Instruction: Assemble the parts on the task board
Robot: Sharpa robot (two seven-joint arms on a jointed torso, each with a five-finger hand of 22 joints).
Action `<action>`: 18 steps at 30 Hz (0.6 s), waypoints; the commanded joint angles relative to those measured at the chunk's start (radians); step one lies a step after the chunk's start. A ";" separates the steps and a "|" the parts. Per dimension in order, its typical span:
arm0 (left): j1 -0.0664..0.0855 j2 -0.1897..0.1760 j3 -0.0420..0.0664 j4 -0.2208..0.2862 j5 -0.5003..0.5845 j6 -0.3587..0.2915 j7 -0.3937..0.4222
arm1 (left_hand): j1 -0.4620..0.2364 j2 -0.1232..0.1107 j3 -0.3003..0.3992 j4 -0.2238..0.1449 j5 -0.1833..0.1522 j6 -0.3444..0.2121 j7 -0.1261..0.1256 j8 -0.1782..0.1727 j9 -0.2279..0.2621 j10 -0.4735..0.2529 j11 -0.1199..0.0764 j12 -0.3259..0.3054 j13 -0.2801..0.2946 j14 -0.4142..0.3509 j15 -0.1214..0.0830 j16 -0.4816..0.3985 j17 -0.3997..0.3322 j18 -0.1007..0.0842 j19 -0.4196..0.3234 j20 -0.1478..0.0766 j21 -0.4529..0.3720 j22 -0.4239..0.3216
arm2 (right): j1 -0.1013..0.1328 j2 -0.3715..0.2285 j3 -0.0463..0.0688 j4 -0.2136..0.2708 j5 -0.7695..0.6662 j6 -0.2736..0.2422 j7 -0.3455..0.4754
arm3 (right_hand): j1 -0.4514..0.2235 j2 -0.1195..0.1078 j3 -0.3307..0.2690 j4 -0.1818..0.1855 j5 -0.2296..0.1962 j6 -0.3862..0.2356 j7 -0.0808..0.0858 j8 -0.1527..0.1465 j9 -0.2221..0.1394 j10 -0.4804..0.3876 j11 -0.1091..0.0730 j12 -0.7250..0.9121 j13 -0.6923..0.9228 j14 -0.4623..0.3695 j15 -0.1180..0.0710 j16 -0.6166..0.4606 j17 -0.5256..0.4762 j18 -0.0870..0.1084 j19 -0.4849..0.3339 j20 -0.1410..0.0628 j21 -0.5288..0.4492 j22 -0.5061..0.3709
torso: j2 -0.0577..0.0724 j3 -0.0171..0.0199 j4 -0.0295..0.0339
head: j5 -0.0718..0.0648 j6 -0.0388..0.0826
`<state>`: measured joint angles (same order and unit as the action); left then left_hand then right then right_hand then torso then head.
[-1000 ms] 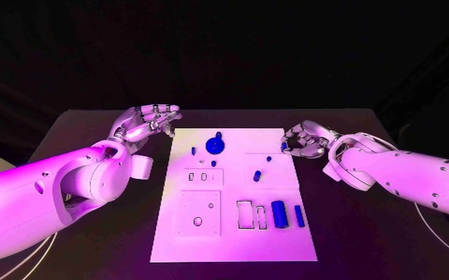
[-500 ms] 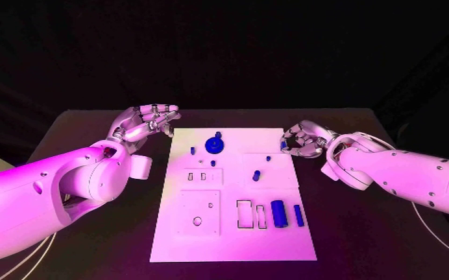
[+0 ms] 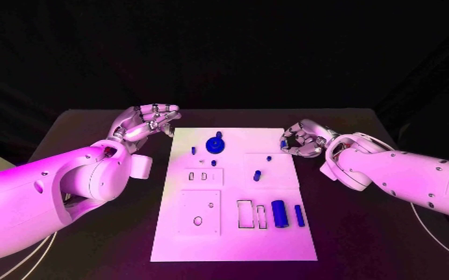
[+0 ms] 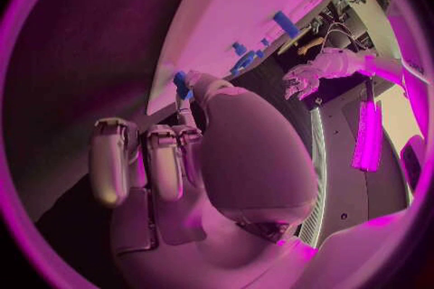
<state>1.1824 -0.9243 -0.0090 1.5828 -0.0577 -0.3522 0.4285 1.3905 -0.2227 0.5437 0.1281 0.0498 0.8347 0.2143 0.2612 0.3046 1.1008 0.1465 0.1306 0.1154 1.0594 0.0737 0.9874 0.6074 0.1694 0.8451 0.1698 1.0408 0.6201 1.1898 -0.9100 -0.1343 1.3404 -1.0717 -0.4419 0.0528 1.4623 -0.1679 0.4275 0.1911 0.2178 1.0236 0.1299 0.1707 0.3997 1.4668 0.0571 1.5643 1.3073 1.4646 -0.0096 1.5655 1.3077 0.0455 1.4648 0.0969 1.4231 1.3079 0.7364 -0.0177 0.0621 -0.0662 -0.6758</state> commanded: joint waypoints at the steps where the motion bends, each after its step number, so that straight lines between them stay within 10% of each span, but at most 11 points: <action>1: 0.001 0.002 0.001 0.000 0.001 0.010 0.005 | -0.005 0.003 0.001 -0.002 0.002 -0.009 0.006 0.004 0.001 -0.005 0.000 0.007 0.001 0.007 -0.003 0.003 -0.001 0.015 -0.002 0.002 0.005 0.001 | 0.000 -0.003 0.002 0.018 -0.010 -0.084 -0.055 | -0.010 0.006 0.015 -0.004 -0.012 0.006 0.000 0.007 0.005 0.102 -0.007 0.004 0.261 0.106 -0.009 0.005 0.263 -0.009 0.028 -0.009 0.005 0.157 | -0.001 -0.0006 -0.0002 | 0.003 0.002; 18: 0.000 0.021 -0.001 -0.018 0.001 0.015 -0.003 | -0.005 0.004 0.002 -0.003 0.002 -0.009 0.006 0.004 0.002 -0.005 0.000 0.009 0.002 0.011 -0.003 0.007 -0.001 0.015 -0.001 0.002 0.007 0.002 | 0.059 0.039 0.008 0.227 -0.025 -0.110 -0.254 | -0.031 -0.003 0.036 -0.020 -0.003 0.005 -0.001 0.015 0.010 0.100 -0.009 0.002 0.259 0.106 -0.009 0.005 0.263 -0.012 0.033 -0.010 0.014 0.165 | -0.020 -0.0055 -0.0048 | 0.013 -0.012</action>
<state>1.1821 -0.9071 -0.0101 1.5658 -0.0577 -0.3520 0.4258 1.3905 -0.2227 0.5437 0.1281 0.0498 0.8311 0.2107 0.2612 0.3048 1.1008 0.1465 0.1345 0.1163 1.0619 0.0712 0.9873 0.6075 0.1693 0.8451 0.1698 1.0441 0.6202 1.2485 -0.8832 -0.1259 1.5488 -1.0727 -0.5372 -0.1133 1.4431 -0.1725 0.4582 0.1719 0.2129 1.0218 0.1278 0.1818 0.4007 1.4668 0.0572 1.5643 1.3073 1.4682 -0.0131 1.5655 1.3074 0.0455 1.4662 0.0930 1.4345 1.3077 0.7234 -0.0217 0.0577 -0.0560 -0.6831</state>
